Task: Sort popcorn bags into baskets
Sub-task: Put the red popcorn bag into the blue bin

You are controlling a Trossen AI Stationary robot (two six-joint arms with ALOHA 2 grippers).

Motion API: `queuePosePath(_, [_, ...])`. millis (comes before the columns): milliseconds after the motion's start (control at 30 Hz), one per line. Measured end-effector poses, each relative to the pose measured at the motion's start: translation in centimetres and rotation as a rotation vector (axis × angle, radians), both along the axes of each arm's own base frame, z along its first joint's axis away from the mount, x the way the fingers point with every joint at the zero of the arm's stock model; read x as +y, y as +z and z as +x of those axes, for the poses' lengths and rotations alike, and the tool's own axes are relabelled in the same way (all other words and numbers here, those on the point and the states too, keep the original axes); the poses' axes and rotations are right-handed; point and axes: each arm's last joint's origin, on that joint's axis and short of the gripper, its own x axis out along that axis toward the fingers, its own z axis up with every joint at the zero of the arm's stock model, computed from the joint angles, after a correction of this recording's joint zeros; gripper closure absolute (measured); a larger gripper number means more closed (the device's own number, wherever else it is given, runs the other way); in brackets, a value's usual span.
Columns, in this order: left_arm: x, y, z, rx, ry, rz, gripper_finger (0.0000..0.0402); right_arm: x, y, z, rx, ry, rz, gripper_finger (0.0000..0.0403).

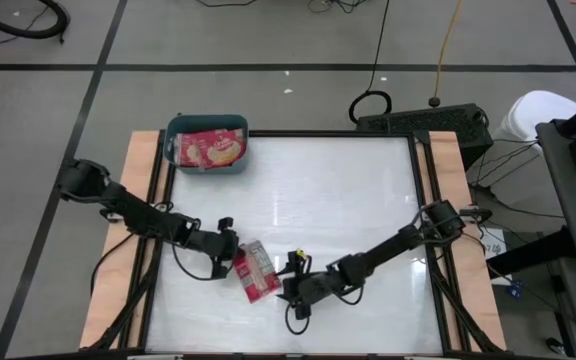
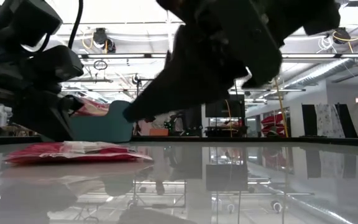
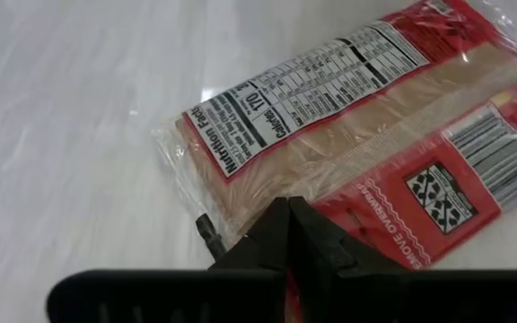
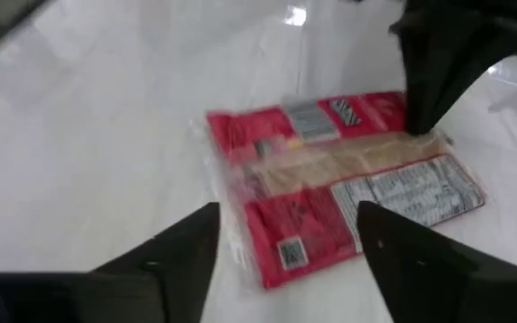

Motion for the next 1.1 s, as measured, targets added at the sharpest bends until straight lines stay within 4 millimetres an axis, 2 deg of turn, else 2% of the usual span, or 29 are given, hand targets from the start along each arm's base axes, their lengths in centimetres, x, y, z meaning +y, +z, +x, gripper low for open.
queuePosePath(100, [0.1, -0.2, 0.2, -0.002, 0.010, 0.002, 0.0387, 0.0, -0.6, 0.2, 0.008, 0.051, -0.006, 0.0117])
queuePosePath(200, [0.4, -0.4, 0.4, 0.005, 0.045, -0.015, 0.0397, 0.1, -1.8, 0.3, 0.030, 0.082, -0.052, 0.0109])
queuePosePath(333, [0.5, -0.7, 0.6, 0.004, 0.080, -0.039, 0.0389, 0.2, -3.4, 0.8, -0.003, 0.096, -0.084, 0.0117])
queuePosePath(533, [0.5, -0.7, 0.7, -0.009, 0.097, -0.052, 0.0387, -0.5, -4.4, 1.4, -0.036, -0.006, -0.116, 0.0144])
queuePosePath(700, [0.5, -0.6, 0.8, -0.018, 0.094, -0.053, 0.0396, -1.3, -4.5, 1.7, -0.032, -0.026, -0.116, 0.0204])
queuePosePath(867, [0.5, -0.6, 0.8, -0.023, 0.103, -0.061, 0.0383, -1.8, -4.5, 1.9, -0.024, -0.032, -0.116, 0.0299])
queuePosePath(1000, [0.4, -0.4, 0.8, -0.036, 0.110, -0.073, 0.0390, -1.8, -4.4, 1.9, -0.024, -0.020, -0.109, 0.0375])
queuePosePath(1100, [0.4, 0.4, 0.8, -0.063, 0.084, -0.084, 0.0396, -1.6, -4.4, 1.8, -0.030, -0.023, -0.112, 0.0395])
